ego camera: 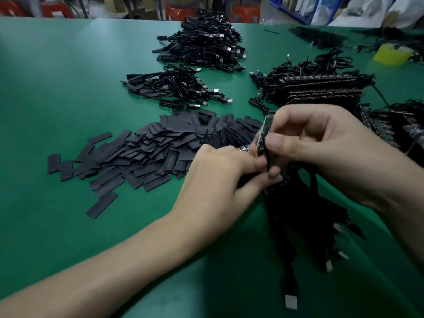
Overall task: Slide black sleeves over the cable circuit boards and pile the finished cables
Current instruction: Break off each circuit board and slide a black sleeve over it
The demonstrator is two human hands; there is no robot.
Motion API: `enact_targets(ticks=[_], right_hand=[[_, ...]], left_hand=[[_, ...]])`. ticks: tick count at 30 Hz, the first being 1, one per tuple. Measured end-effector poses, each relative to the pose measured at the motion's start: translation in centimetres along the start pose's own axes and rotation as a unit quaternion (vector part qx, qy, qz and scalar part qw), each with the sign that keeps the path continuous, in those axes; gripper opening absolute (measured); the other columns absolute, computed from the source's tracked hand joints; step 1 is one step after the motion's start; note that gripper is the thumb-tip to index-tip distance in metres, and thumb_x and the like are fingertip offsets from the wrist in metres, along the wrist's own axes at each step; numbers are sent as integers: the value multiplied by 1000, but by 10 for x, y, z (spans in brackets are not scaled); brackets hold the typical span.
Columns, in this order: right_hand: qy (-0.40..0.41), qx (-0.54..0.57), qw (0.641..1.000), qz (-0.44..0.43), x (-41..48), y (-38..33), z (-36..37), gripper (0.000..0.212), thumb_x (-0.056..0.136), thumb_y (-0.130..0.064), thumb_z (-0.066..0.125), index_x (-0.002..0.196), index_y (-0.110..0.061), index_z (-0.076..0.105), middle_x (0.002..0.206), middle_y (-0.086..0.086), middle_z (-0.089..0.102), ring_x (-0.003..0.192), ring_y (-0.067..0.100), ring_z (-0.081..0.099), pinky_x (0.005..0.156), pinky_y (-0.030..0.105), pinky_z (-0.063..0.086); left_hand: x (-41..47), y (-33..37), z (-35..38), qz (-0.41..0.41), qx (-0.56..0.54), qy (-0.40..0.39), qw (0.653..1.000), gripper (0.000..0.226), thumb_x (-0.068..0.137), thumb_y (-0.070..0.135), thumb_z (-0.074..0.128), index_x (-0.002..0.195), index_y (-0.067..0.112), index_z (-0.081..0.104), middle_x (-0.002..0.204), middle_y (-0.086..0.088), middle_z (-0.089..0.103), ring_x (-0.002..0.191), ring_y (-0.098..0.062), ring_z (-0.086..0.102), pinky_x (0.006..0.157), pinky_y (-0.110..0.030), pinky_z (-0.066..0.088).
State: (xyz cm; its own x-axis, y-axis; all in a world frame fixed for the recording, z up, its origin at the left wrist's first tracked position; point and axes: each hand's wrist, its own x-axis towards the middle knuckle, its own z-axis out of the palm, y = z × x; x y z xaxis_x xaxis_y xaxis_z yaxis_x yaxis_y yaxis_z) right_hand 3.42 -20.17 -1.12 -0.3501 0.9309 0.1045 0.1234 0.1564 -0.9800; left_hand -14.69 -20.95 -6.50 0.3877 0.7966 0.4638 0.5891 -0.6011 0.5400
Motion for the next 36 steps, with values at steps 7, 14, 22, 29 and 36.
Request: enact_targets(ticks=[7,14,22,29,36], right_hand=[[1,-487,872,46,-34,7,3,70,59,-79,65,120,-51,45,105,-24,61,99,-2,60,82,29,52],[65,-438,896,46,-40,11,-6,36,72,-60,66,105,-46,63,85,-18,69,73,-6,63,68,13,50],[63,-292,951,85,-33,13,-27,34,76,-56,68,108,-43,66,101,-12,75,80,22,73,77,52,59],[44,-371,921,112,-40,10,-44,46,78,-75,62,117,-50,61,87,3,70,72,39,66,70,56,59],[-44,-484,867,108,-32,-8,-52,56,71,-93,35,105,-59,63,99,-36,67,87,-15,63,71,25,49]], left_hand=[[-5,-7,5,-77,-124,15,989,14,91,38,74,82,27,78,74,20,72,71,-5,68,73,-32,54],[-9,-10,10,-89,-124,8,988,17,93,37,71,78,29,73,79,12,75,74,-12,70,73,-36,54],[-11,-4,10,-100,-312,31,944,11,93,18,69,87,11,76,83,6,77,72,-10,71,72,-33,60],[1,0,-14,-48,-364,126,922,14,102,7,56,91,9,65,76,4,68,68,-8,68,67,-18,53],[10,2,-29,-75,-439,27,895,13,96,21,57,94,17,70,71,8,68,58,-5,66,54,-17,49]])
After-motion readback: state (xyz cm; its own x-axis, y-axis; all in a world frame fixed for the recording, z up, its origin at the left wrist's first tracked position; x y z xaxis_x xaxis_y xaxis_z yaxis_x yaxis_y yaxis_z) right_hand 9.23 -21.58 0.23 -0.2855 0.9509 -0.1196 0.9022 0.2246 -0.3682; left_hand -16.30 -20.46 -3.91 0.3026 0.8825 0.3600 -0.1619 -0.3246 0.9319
